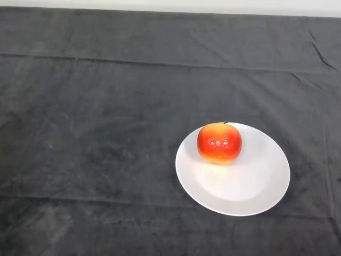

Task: Move the apple to the plate

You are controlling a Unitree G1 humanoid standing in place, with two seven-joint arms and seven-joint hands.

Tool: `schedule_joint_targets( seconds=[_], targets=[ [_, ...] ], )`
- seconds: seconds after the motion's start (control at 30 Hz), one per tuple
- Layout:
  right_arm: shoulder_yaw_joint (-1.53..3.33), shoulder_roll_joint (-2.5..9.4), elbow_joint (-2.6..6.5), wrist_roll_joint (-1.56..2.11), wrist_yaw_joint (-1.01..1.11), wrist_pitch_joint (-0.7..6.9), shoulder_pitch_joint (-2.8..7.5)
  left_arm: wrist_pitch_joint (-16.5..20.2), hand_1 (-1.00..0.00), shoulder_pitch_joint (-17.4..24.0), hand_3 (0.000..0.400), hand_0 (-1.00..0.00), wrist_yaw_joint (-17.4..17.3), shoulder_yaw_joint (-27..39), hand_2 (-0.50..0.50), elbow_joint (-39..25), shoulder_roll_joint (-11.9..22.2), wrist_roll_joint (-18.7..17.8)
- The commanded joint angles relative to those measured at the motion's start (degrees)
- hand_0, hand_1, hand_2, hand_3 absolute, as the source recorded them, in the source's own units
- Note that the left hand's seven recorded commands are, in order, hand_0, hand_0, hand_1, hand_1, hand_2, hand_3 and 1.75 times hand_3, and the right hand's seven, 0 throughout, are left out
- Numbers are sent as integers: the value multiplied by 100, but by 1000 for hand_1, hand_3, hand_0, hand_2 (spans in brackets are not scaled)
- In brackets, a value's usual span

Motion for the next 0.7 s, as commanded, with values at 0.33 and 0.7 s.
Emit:
schedule_joint_targets(
  seconds=[0.33,0.7],
  targets=[
    [-92,-162,29,48,13,-3,77,-238,0,112,0,0,47,295,0,109,-67,335],
    [-93,-162,30,48,13,-2,76,-211,0,-16,0,0,-62,375,0,260,-177,446]
  ],
)
